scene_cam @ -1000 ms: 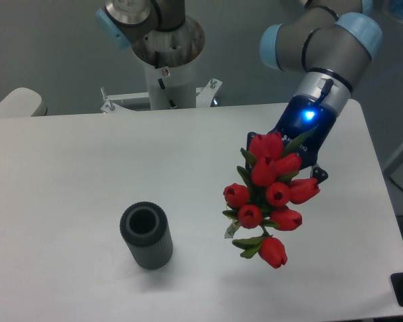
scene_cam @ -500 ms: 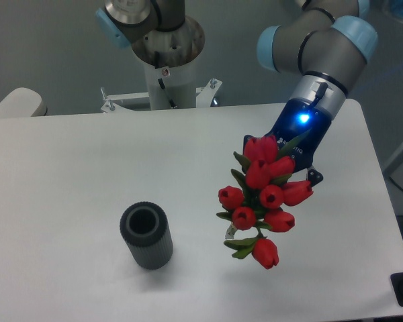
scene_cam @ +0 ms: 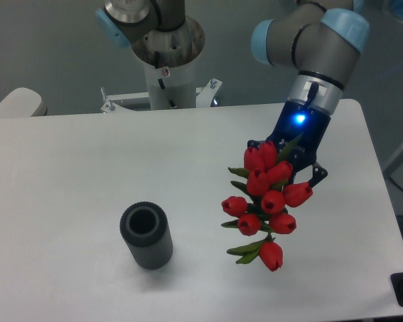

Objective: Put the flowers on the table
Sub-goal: 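Lower the held tulip bouquet toward the table surface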

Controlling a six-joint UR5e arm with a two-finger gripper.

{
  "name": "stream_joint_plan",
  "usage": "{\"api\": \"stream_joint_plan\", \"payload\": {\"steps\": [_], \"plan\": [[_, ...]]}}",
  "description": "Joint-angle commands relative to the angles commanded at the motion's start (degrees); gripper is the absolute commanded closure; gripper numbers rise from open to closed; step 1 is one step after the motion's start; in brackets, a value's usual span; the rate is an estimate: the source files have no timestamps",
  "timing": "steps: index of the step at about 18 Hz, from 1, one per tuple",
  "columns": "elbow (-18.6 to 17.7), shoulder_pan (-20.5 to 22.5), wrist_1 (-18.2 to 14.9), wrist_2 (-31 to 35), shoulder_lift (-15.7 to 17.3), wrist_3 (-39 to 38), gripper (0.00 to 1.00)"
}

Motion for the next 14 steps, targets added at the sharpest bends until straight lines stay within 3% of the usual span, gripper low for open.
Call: {"api": "stream_joint_plan", "payload": {"steps": [5,14], "plan": [[-0.9,-0.3,-0.1,9.6,1.0,6.9,0.63],[-7.6,-4.8,0.0,29.3,4.1,18.3,0.64]]}}
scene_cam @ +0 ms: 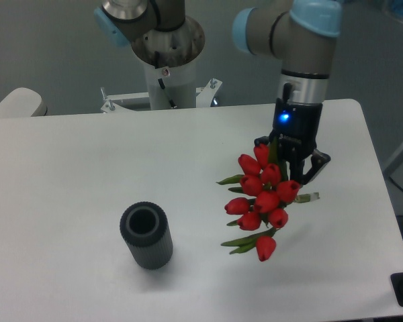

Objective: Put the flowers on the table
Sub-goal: 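Lower the held tulip bouquet toward the table surface, then lay the tulip bouquet flat on the table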

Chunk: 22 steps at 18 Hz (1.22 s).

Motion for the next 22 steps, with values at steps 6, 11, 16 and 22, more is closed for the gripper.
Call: {"api": "stream_joint_plan", "payload": {"steps": [6,11,16,22], "plan": [[-3.5,-1.9,0.0,13.7,-0.6,6.2,0.64],[-8.7,-1.9,-0.1,16.7,-1.1,7.4,0.64],[-11.6,-4.7,0.0,26.0,-2.6,8.4,0.64],[-12.5,-6.9,0.0,29.4,-5.4,8.1,0.63]]}}
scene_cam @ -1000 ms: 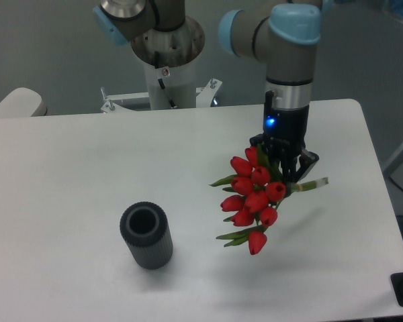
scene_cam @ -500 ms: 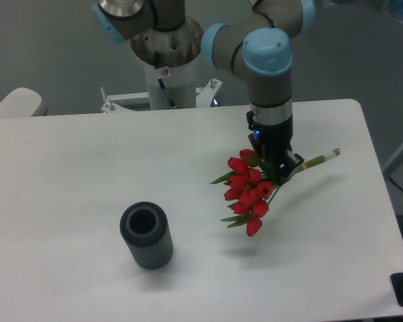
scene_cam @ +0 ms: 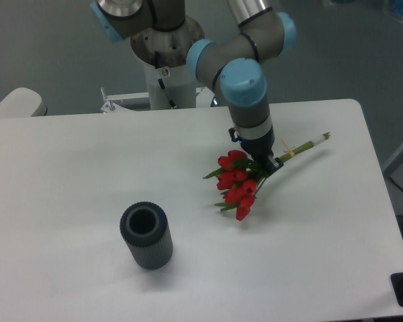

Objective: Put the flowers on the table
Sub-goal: 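Lay the tulip bouquet flat on the table, then open the gripper to release the tulip stems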

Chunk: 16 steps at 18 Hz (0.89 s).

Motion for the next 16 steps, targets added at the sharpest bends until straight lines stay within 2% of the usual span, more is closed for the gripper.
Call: {"api": "stream_joint_plan", "payload": {"steps": [5,11,14,16], "plan": [[-0.4,-1.0,0.1,-0.3,-1.2,-0.4,0.63],[-0.4,-1.4,0.2,-0.3,-2.5,-0.5,0.58],[-0.1,-1.4,0.3,-0.4,-2.6,-0.4,0.48],[0.2,-1.4,0.4,-0.4,-2.8,-0.3,0.34]]}}
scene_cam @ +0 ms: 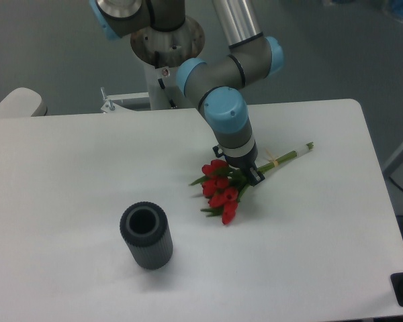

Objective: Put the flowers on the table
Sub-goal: 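Open the gripper to release the tulip stems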

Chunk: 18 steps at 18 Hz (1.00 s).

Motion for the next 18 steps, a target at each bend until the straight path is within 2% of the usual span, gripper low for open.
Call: {"api": "stream_joint_plan", "payload": {"steps": [1,6,8,14,18], "plan": [[0.3,0.1,0.0,0.0,0.1,0.0,0.27],[0.6,0.3,0.0,0.1,0.2,-0.1,0.09],[2.0,0.4,0.0,0.1,0.5,-0.1,0.01],[9.6,1.2,-0.3,-1.9,0.2,-0.3,0.00],[15.7,1.7,-0.2,-7.2,-1.7,-7.6,0.00]]}}
